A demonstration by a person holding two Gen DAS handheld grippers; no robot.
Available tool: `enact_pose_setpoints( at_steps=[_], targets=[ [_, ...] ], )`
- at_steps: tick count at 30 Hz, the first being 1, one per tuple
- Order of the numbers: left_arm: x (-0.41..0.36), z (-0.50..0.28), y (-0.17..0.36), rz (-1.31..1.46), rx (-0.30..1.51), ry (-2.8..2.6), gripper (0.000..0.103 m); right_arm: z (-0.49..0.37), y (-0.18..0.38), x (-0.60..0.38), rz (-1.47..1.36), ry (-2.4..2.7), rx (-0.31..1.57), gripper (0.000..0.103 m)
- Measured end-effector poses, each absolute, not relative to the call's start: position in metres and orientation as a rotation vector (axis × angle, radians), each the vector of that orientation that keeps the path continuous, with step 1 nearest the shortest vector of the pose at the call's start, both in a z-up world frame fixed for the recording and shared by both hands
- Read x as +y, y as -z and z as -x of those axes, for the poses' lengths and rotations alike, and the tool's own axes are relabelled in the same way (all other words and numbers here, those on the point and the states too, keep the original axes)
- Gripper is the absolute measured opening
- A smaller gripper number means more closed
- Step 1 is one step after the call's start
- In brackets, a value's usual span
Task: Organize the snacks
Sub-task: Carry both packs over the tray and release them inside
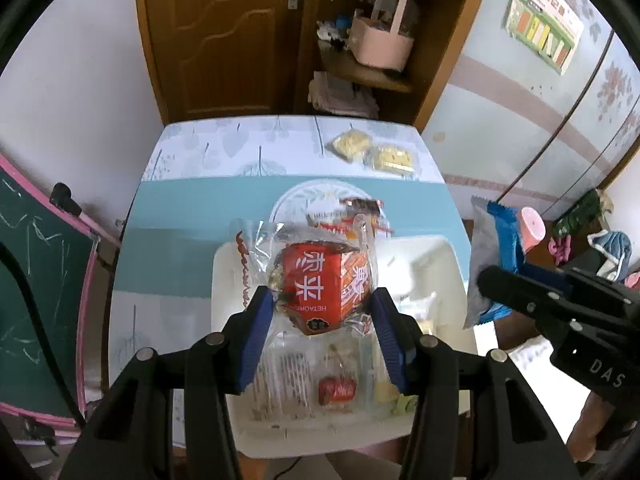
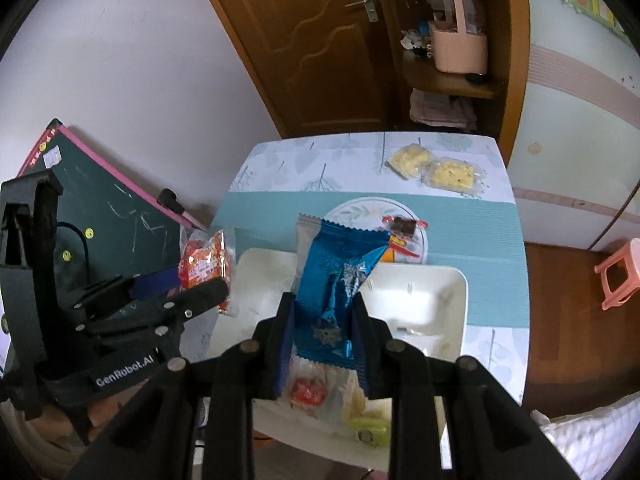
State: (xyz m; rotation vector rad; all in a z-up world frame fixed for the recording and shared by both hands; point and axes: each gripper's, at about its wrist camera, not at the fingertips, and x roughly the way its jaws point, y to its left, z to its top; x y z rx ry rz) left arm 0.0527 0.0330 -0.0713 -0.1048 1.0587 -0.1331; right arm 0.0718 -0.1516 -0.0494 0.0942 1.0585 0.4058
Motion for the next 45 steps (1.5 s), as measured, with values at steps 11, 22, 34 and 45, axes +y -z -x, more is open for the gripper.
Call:
enact_pose_setpoints(
  at_steps=[11,22,34,45],
  targets=[
    [0.019,-0.032,0.088,0.094,1.114,0.129,0.050,-0.043,0.065,-0.160,-0.046,-0.362,1.102,0.026],
    [0.012,-0.031,0.091,0.043,1.147,0.116,0.050,-0.030,0.060,-0.156,-0.002,-0.337,1.084,0.028],
    [0.009,-0.031,0.099,0.052,1.203,0.162,0.087,-0.030,0.071,-0.160,-0.028,-0.279,1.140,0.043],
    [0.015,-0.031,0.096,0.037,1.198,0.133,0.088,-0.030,0.069,-0.161,-0.050,-0.267,1.137,0.047]
  ],
)
